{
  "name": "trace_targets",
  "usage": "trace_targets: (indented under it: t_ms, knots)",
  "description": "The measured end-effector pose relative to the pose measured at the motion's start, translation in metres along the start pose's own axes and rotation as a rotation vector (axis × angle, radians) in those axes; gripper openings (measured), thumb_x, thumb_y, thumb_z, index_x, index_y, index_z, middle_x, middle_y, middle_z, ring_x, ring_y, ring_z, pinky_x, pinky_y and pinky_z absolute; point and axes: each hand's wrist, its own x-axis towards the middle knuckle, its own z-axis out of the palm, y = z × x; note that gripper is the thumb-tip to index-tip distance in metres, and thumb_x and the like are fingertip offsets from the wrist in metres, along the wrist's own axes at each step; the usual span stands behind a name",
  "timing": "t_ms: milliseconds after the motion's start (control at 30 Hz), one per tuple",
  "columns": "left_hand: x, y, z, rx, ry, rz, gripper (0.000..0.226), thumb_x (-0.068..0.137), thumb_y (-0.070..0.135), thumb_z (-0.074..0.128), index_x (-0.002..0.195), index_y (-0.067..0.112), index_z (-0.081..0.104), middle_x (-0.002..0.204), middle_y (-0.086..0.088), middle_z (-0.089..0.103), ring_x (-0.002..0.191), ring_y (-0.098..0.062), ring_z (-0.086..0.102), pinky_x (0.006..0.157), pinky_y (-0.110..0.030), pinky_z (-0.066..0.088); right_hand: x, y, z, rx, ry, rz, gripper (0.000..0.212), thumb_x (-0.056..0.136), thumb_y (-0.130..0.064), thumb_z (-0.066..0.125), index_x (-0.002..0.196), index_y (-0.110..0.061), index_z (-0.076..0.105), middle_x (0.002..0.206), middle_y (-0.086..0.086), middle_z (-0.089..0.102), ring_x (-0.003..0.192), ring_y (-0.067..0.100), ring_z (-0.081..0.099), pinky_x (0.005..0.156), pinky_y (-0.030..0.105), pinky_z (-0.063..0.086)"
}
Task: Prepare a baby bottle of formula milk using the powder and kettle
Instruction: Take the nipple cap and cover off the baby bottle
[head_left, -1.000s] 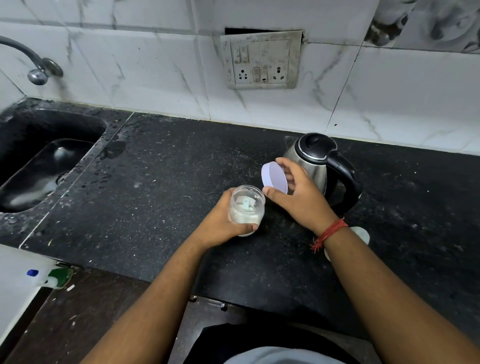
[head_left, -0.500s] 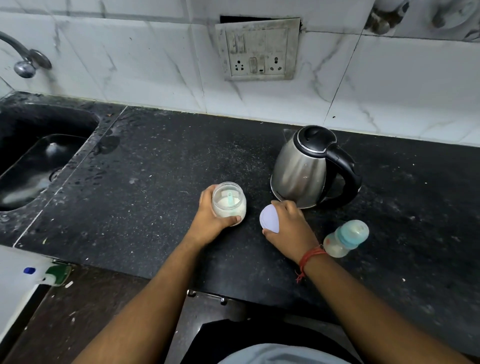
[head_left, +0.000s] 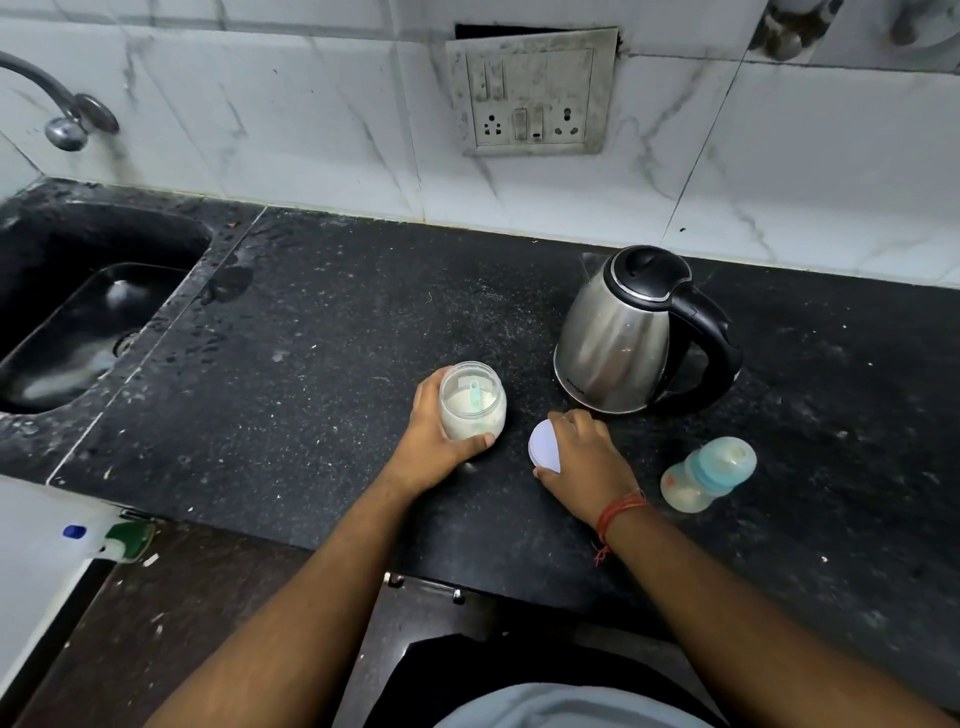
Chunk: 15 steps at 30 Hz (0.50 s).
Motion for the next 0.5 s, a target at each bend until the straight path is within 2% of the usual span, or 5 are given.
trace_targets:
  t_ms: [100, 267, 367, 500]
  knots:
    - [-0.002, -0.001, -0.002, 0.002, -0.016, -0.005, 0.098, 0.063, 0.051, 0.087, 0.140, 0.055, 0.027, 0.154, 0.010, 0.035, 0.147, -0.009, 0.035, 0.124, -0.036, 0.032, 0.000, -0.001, 0.002, -0.009, -0.004, -0.001, 0.081, 0.084, -0.043, 0.074, 0.151, -0.017, 0.036, 0.142, 0.004, 0.042, 0.129, 0.027, 0.041, 0.104, 0.038, 0.046]
    - [-0.009, 0.001, -0.006, -0.020, 0.015, -0.064, 0.120, 0.061, 0.063, 0.082, 0.159, 0.032, 0.021, 0.164, 0.008, 0.026, 0.152, -0.009, 0.026, 0.126, -0.035, 0.026, 0.000, 0.001, 0.003, 0.010, -0.010, -0.011, 0.087, 0.081, -0.046, 0.077, 0.151, -0.015, 0.036, 0.146, 0.005, 0.040, 0.133, 0.028, 0.038, 0.109, 0.039, 0.042]
    - [-0.014, 0.008, -0.009, -0.061, 0.108, -0.058, 0.106, 0.071, 0.068, 0.071, 0.159, 0.034, 0.021, 0.165, 0.013, 0.022, 0.153, -0.005, 0.020, 0.129, -0.040, 0.021, -0.003, 0.001, 0.003, 0.048, 0.024, -0.026, 0.087, 0.082, -0.049, 0.076, 0.151, -0.013, 0.037, 0.150, 0.006, 0.039, 0.137, 0.029, 0.037, 0.113, 0.041, 0.040]
    - [-0.014, 0.021, -0.013, 0.042, 0.241, 0.121, 0.085, 0.088, 0.061, 0.060, 0.158, 0.035, 0.021, 0.166, 0.014, 0.023, 0.157, -0.009, 0.019, 0.129, -0.051, 0.018, -0.008, -0.001, 0.000, 0.066, 0.151, -0.083, 0.074, 0.087, -0.044, 0.071, 0.147, -0.009, 0.044, 0.148, 0.009, 0.044, 0.137, 0.030, 0.040, 0.116, 0.040, 0.037]
